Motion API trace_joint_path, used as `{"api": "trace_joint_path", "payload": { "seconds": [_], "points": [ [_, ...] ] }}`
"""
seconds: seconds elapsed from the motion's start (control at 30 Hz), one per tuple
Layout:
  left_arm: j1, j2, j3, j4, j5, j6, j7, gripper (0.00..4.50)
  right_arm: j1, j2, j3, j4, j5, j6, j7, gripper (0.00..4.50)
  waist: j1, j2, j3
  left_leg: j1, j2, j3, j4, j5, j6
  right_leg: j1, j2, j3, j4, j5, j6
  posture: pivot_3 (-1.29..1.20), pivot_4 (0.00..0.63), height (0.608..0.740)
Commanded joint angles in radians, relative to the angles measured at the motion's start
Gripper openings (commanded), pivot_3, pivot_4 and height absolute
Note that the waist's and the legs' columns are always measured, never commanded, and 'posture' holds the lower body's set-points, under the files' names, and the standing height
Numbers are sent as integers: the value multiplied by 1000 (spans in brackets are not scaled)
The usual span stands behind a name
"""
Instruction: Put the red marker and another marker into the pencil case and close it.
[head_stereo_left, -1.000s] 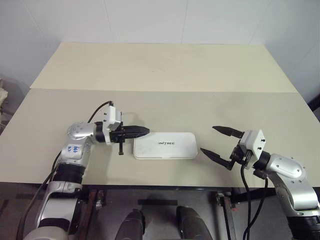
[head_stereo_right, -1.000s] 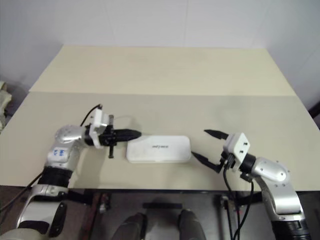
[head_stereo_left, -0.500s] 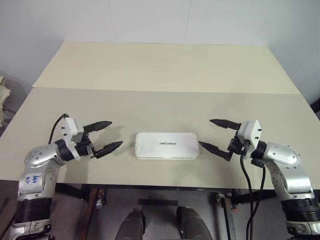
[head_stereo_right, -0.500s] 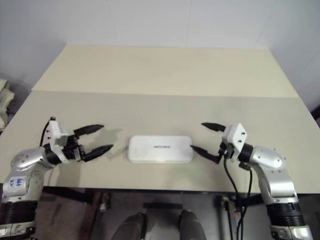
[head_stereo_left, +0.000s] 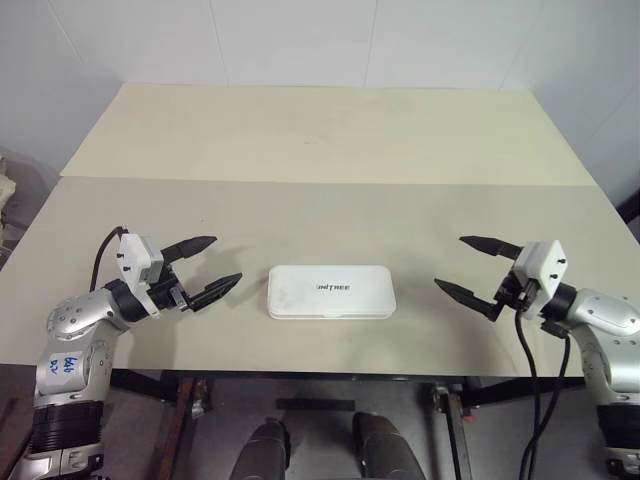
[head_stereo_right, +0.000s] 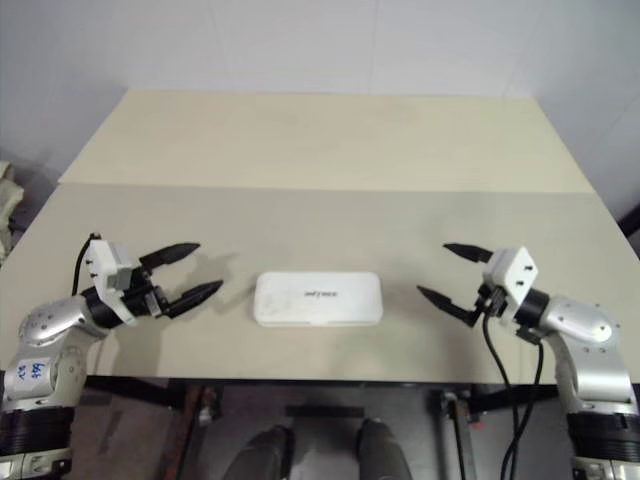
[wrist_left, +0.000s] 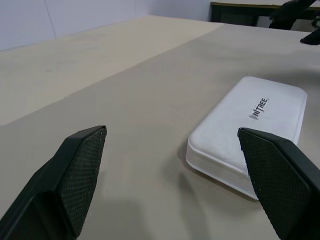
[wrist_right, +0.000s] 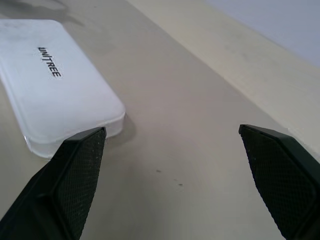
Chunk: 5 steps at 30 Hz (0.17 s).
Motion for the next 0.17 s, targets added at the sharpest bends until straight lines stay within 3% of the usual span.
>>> {"api": "trace_joint_path", "payload": {
  "seconds": [0.03, 0.17],
  "points": [
    [-24, 27, 23, 1, -17, -20, -11, 4468, 16, -26, -50, -38, 34, -8, 17, 4500, 0, 0, 0, 0, 0, 0, 0, 0, 0, 0, 0, 0, 0, 0, 0, 0, 150, 740],
    [-14, 53, 36, -27, -32, 9, -14, 4468, -2, -39, -53, -31, 37, 2, 23, 4500, -1, 0, 0, 0, 0, 0, 0, 0, 0, 0, 0, 0, 0, 0, 0, 0, 150, 740]
  ]
}}
